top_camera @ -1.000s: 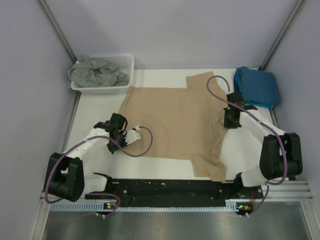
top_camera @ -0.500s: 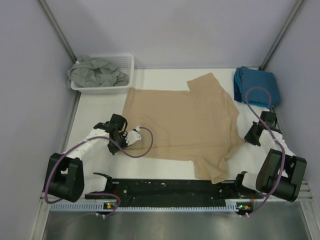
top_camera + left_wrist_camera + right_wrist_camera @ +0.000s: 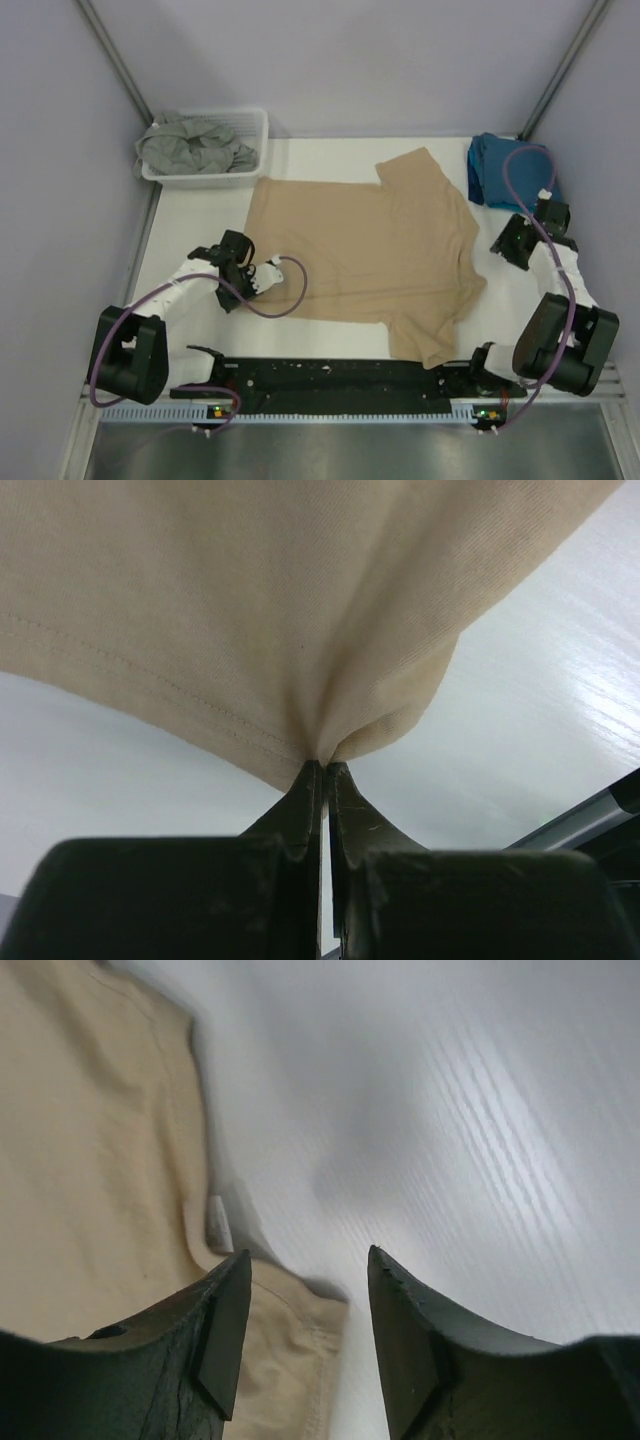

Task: Fold and stack the t-shirts
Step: Flatten out the tshirt

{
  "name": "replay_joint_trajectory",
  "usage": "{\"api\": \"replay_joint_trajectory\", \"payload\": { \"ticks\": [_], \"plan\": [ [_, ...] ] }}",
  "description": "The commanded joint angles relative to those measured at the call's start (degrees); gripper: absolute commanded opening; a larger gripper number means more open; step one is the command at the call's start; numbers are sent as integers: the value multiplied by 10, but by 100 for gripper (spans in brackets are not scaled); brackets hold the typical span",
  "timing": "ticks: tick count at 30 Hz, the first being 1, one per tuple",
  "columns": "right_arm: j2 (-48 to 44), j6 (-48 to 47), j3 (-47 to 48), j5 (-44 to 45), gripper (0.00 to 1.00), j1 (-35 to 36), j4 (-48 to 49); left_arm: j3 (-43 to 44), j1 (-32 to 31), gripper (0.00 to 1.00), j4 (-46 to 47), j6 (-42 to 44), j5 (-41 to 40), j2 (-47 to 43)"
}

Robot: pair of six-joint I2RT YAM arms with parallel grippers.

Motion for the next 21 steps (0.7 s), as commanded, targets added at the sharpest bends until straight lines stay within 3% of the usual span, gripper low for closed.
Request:
{"api": "replay_joint_trajectory", "payload": {
  "ticks": [1, 3, 5, 7, 12, 15, 19, 21],
  "plan": [
    [-76, -53, 76, 32, 52, 51, -26, -4, 3, 0, -22, -7, 41, -15],
    [-74, -78, 98, 22, 54, 92, -13, -1, 2, 0, -44, 1, 60, -16],
    [-41, -102, 134, 1, 55, 126, -12, 0, 2, 26, -74, 16, 81, -18],
    [10, -127, 177, -6, 55, 147, -18, 19, 3, 45, -120, 41, 100, -25],
    [139, -188, 320, -9, 53, 154, -30, 187, 14, 62, -190, 62, 148, -8],
    [227, -196, 408, -19, 48, 155, -42, 287, 18, 61, -110, 18, 165, 45],
    [325, -193, 486, -30, 45, 156, -62, 347, 14, 27, 31, -39, 114, 171],
    [366, -195, 514, -23, 46, 158, -66, 405, 13, 24, 37, -75, 64, 243]
  ]
}}
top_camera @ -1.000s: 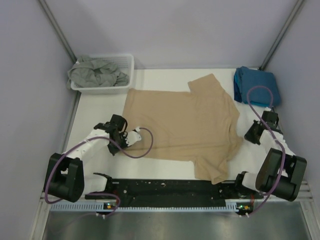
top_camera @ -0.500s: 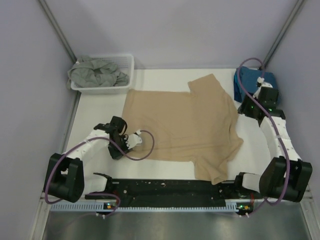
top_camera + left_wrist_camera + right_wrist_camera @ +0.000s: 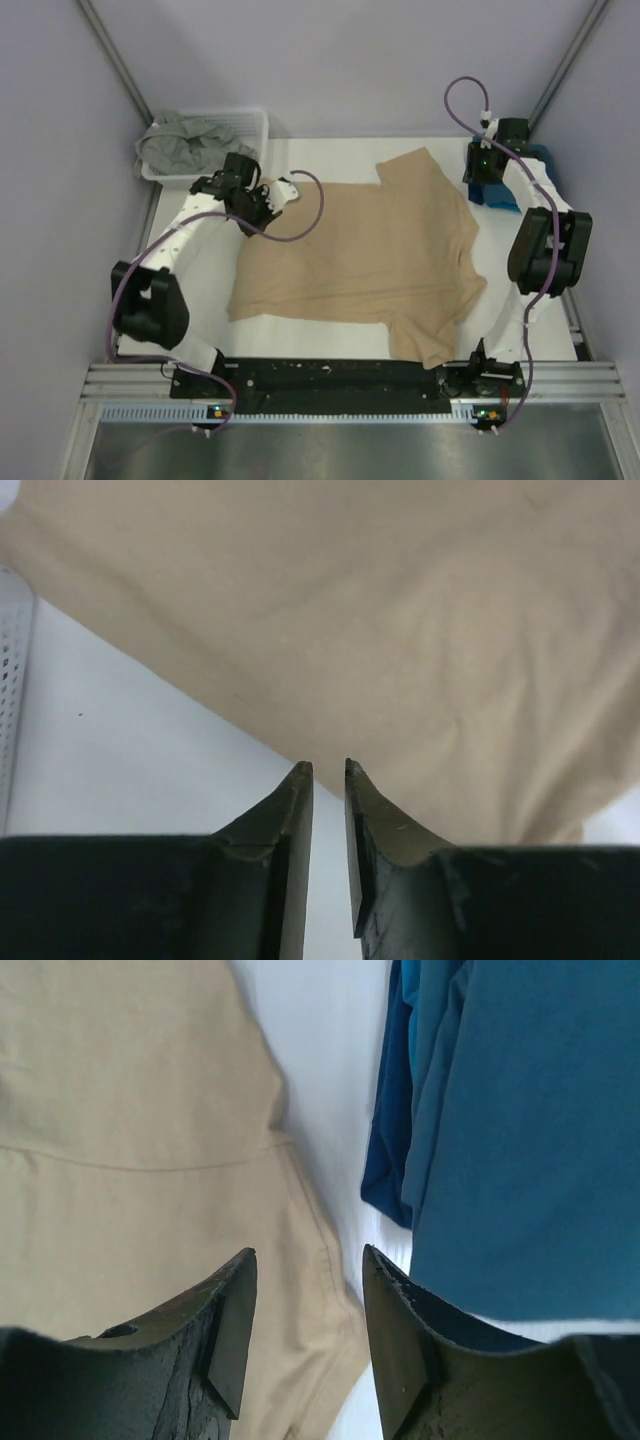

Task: Fold and stack the t-shirts
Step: Flatten out the tshirt

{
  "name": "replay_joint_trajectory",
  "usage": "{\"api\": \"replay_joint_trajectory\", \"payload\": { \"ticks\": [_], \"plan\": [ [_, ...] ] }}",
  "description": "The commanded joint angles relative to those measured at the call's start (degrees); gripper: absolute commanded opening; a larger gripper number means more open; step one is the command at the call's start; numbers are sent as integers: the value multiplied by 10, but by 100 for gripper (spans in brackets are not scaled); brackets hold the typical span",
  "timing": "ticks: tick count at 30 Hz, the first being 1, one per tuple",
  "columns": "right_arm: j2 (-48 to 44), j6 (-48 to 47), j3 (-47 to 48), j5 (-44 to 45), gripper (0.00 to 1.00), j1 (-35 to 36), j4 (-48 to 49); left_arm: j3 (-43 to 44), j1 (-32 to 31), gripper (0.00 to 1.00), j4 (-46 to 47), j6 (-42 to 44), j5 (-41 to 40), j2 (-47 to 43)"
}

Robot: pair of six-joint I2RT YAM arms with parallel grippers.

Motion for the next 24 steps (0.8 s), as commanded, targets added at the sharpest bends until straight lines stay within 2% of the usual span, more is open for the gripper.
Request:
{"api": "replay_joint_trajectory", "payload": {
  "ticks": [1, 3, 10, 11, 15, 17, 24],
  "plan": [
    [80, -19, 71, -8, 46, 5, -25, 81, 0, 21, 78, -81, -80, 147],
    [115, -22, 94, -16, 47, 6, -39, 106, 0, 20, 99, -93, -115, 197],
    [203, -31, 162, -55, 43, 20, -73, 88, 0, 19, 189, -104, -207, 275],
    [219, -32, 178, -57, 41, 24, -82, 88, 0, 18, 194, -105, -215, 287],
    [294, -20, 278, -35, 10, 26, -139, 89, 1, 17, 203, -107, -242, 320],
    [320, -14, 324, -15, 1, 26, -154, 94, 2, 17, 210, -110, -245, 334],
    [398, 8, 494, -11, 0, 25, -155, 160, 6, 15, 231, -125, -290, 395]
  ]
}}
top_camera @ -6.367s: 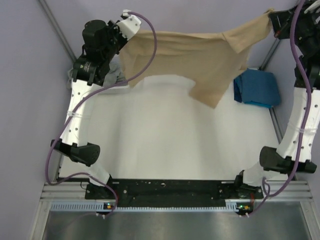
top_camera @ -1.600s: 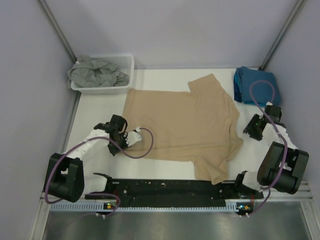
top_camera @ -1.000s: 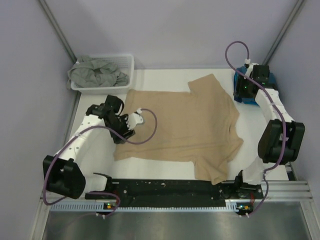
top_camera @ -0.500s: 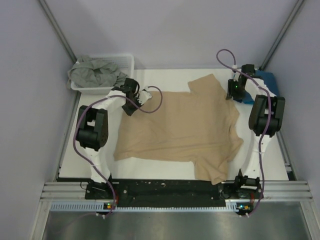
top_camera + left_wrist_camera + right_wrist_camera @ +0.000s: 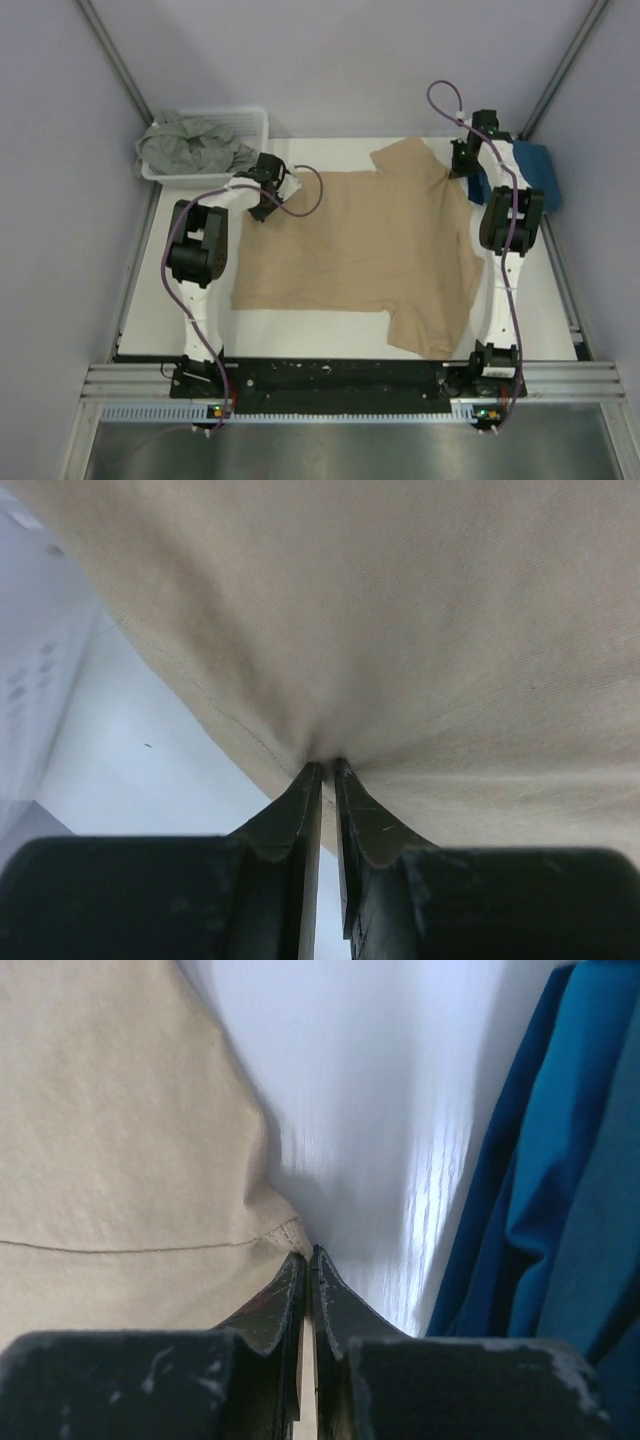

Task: Fold and stack the t-shirts
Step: Flatten out the tshirt

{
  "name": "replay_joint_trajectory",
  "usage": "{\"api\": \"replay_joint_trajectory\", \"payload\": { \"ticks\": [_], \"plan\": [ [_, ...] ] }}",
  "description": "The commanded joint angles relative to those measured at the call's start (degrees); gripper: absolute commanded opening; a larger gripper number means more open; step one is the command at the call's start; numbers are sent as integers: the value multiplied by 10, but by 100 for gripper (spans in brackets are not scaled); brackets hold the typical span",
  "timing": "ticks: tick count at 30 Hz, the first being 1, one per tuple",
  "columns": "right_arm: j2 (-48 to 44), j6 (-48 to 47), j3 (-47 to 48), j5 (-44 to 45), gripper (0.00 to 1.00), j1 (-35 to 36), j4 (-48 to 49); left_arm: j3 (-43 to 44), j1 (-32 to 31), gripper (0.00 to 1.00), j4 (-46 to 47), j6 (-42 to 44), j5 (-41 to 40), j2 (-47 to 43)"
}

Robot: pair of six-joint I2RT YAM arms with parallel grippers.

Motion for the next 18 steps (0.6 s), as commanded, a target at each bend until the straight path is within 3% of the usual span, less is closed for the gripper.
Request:
{"api": "replay_joint_trajectory", "payload": {
  "ticks": [1, 3, 8, 14, 18],
  "plan": [
    [37, 17, 105, 13, 0, 2, -1, 42, 8, 15, 38, -16, -31, 55],
    [40, 11, 121, -6, 3, 2, 4, 53, 8, 15, 44, -9, -37, 65],
    [-38, -17, 76, -2, 32, 2, 8, 52, 7, 30, 24, -11, 46, 11],
    [-246, -91, -54, -50, 57, 6, 17, 2, 6, 51, 22, 20, 153, -155],
    [-414, -158, -228, -116, 69, 36, 53, -60, 7, 55, 0, 61, 221, -269]
  ]
}}
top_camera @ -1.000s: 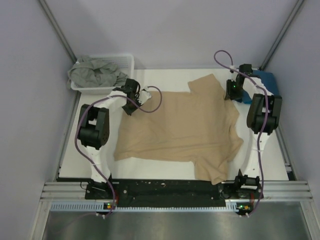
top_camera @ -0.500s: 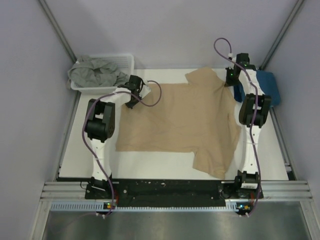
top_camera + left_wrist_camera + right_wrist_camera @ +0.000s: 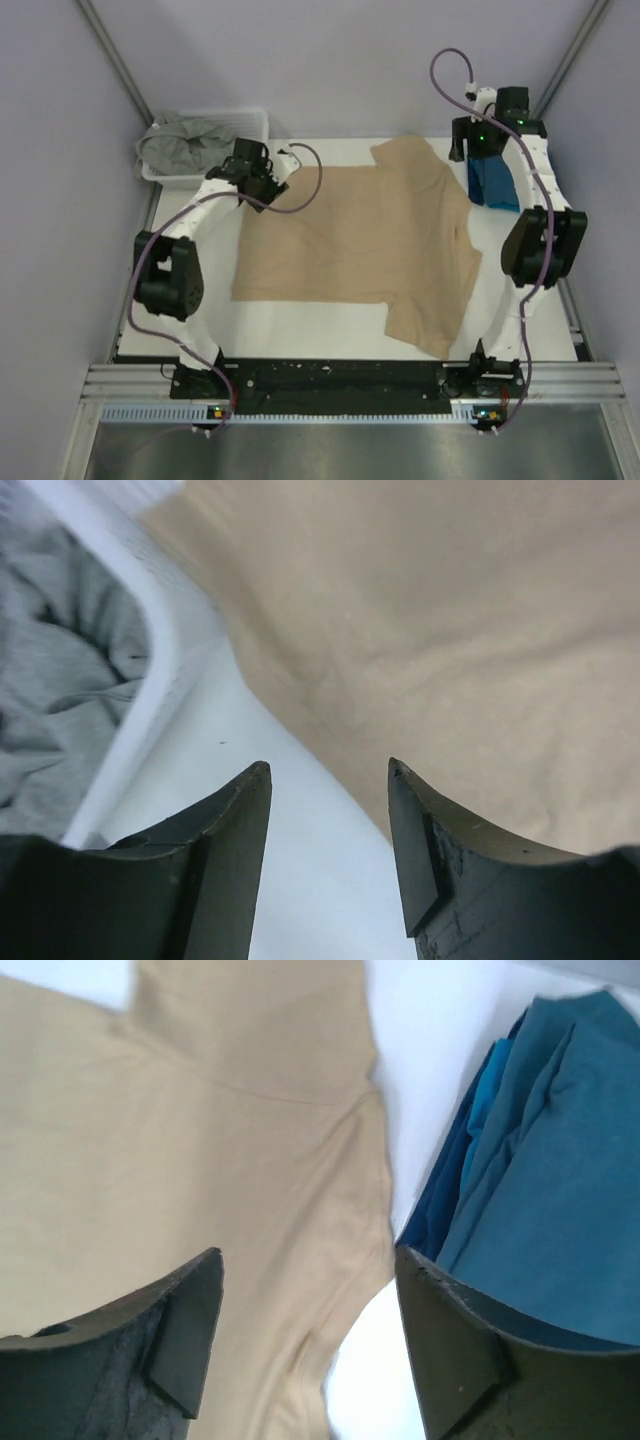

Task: Fold and stack the t-shirts
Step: Flatten out the tshirt, then grap the side of the flattened tshirt closest away from the robot with both arms

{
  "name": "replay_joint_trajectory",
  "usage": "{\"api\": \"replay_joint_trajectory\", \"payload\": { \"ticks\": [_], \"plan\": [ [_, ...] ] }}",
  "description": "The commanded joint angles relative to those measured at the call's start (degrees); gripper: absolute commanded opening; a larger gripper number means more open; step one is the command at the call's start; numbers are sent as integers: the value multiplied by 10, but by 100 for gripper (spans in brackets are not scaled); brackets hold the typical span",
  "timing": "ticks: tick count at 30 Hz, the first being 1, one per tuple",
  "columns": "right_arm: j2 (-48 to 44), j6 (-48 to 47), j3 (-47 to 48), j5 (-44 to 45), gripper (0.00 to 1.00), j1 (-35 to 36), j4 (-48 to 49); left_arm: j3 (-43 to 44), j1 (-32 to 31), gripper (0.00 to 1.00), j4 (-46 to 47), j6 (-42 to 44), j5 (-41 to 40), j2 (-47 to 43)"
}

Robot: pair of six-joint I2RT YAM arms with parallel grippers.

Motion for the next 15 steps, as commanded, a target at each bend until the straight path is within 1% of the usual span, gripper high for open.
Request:
{"api": "replay_joint_trajectory", "payload": {
  "ticks": [1, 2, 3, 4, 6, 7, 9, 11, 12, 13, 14, 15],
  "plan": [
    [-226, -99, -139, -79, 78, 52, 50, -72, 1, 56, -21, 63, 124, -162],
    [-263, -115, -171, -82, 98, 67, 51, -96, 6, 56, -43, 85, 151, -185],
    [-297, -123, -205, -90, 99, 81, 52, -114, 17, 57, -69, 113, 191, -203],
    [-324, -123, -237, -110, 99, 89, 52, -133, 33, 57, -116, 151, 232, -220],
    [-381, -73, -290, -160, 99, 94, 73, -164, 66, 57, -187, 213, 289, -239],
    [-416, -59, -311, -194, 99, 95, 76, -182, 85, 58, -220, 248, 305, -247],
    [-456, -54, -366, -277, 99, 94, 90, -223, 115, 58, -254, 303, 317, -255],
    [-484, -44, -407, -385, 99, 94, 102, -268, 137, 59, -257, 350, 307, -255],
    [-495, -23, -426, -434, 99, 97, 113, -287, 160, 59, -259, 376, 303, -252],
    [-511, -13, -450, -443, 99, 106, 119, -299, 176, 59, -265, 399, 304, -245],
    [-533, -31, -473, -416, 99, 125, 103, -312, 190, 59, -273, 424, 305, -241],
    [-566, -76, -496, -367, 99, 155, 89, -323, 198, 59, -274, 442, 305, -240]
  ]
}}
